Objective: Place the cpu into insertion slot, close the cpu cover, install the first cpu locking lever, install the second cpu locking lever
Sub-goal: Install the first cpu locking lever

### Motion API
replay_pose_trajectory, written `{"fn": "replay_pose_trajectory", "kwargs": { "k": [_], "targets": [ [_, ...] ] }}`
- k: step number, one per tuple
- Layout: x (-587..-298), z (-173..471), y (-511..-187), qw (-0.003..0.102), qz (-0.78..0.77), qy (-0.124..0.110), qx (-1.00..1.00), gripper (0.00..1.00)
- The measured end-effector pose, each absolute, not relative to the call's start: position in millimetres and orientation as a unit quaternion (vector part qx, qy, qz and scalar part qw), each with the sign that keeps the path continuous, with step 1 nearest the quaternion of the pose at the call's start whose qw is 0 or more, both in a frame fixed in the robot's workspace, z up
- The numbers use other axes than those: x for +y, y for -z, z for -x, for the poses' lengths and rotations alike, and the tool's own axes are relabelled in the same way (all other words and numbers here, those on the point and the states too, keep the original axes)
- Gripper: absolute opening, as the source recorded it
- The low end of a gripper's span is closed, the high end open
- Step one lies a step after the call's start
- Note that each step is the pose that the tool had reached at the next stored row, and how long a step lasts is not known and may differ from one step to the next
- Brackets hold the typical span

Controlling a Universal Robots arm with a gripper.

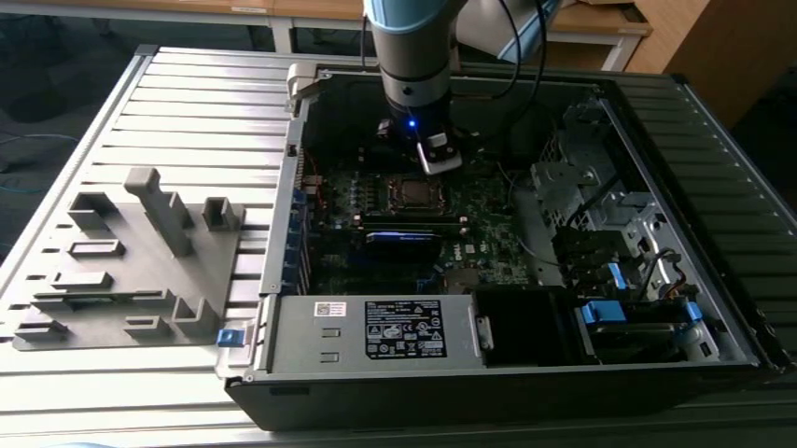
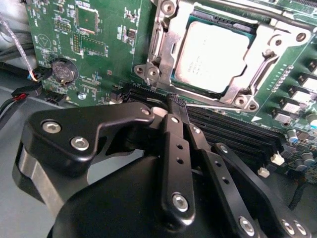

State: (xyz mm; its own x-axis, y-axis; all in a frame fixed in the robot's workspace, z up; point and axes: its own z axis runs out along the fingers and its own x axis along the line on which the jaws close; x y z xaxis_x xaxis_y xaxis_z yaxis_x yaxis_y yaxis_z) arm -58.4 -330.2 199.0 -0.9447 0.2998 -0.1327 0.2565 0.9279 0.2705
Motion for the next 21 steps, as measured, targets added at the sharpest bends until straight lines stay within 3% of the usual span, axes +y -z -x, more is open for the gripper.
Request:
{"fn": "replay_pose_trajectory", "kwargs": {
  "k": [21],
  "targets": [
    [-326.3, 62.7, -199.0, 0.088, -0.157, -0.125, 0.976, 0.11]
  ]
}}
